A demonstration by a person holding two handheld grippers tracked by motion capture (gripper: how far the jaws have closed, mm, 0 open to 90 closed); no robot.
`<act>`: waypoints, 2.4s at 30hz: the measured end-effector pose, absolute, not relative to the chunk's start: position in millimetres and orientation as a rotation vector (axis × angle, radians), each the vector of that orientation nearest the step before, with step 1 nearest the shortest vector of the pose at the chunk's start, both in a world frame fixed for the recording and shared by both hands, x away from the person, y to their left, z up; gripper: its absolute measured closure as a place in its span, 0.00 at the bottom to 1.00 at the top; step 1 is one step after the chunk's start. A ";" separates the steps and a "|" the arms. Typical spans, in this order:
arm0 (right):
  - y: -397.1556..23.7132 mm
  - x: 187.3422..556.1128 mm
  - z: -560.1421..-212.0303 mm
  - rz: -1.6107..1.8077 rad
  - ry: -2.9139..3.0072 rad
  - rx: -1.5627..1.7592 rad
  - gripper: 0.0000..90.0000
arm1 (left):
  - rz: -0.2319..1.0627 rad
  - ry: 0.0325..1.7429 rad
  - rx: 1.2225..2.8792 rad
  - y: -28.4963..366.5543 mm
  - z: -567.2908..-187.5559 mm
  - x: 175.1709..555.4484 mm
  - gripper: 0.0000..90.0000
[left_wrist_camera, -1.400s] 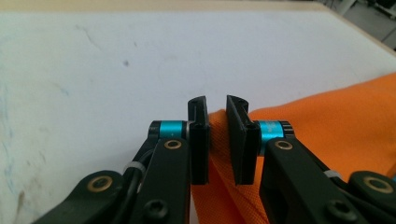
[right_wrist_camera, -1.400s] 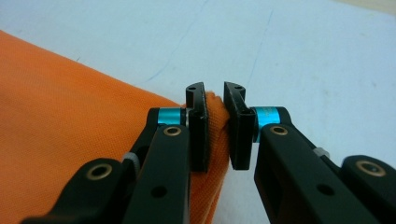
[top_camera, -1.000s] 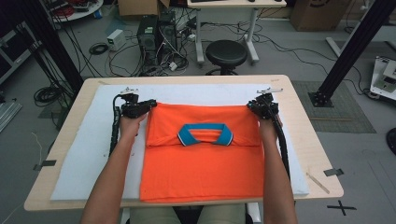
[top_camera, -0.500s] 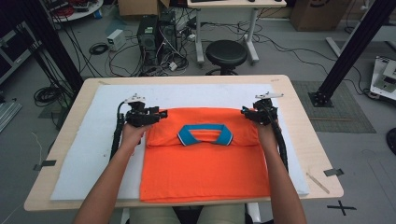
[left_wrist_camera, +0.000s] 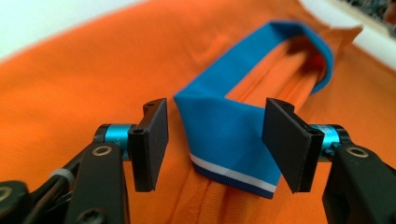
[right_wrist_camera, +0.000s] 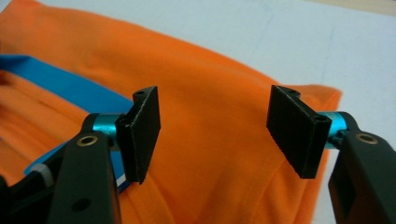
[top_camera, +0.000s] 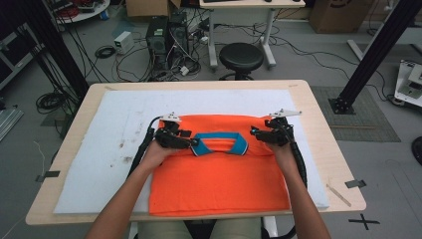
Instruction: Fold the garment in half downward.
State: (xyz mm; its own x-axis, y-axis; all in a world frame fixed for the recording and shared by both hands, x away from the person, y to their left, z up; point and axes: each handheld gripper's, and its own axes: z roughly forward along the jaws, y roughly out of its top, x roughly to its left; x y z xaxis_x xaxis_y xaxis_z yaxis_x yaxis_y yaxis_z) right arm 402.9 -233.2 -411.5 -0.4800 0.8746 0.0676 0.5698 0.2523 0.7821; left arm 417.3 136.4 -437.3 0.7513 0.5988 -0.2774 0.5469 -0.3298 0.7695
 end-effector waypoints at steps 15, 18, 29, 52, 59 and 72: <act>-208.5 399.0 -410.7 1.167 2.255 1.266 0.41 | 0.156 0.782 1.918 141.1 -435.8 384.3 0.86; -197.2 398.6 -411.0 1.172 2.294 1.241 0.41 | 0.167 0.742 1.917 142.5 -435.1 373.7 0.86; -175.2 398.6 -424.3 1.035 2.447 1.149 0.93 | 0.175 0.751 1.878 148.8 -440.5 357.8 0.75; -194.2 350.0 -402.0 1.293 2.321 1.088 0.48 | 0.139 0.560 2.000 133.4 -443.2 342.0 0.81; -182.8 353.6 -411.4 1.294 2.474 1.032 0.73 | 0.076 0.554 1.980 149.0 -440.1 329.5 0.61; -192.3 312.1 -439.4 1.184 2.594 0.942 0.84 | 0.315 0.884 1.794 204.8 -437.3 325.6 0.47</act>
State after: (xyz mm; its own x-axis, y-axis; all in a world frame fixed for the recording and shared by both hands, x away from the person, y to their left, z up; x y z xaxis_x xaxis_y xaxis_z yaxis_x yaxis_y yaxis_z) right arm 312.1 -192.3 -439.4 -0.7946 0.5937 0.1268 0.4848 0.4946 0.7213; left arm 325.6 204.8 -437.3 0.6907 0.6966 -0.1942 0.4168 -0.1641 0.8941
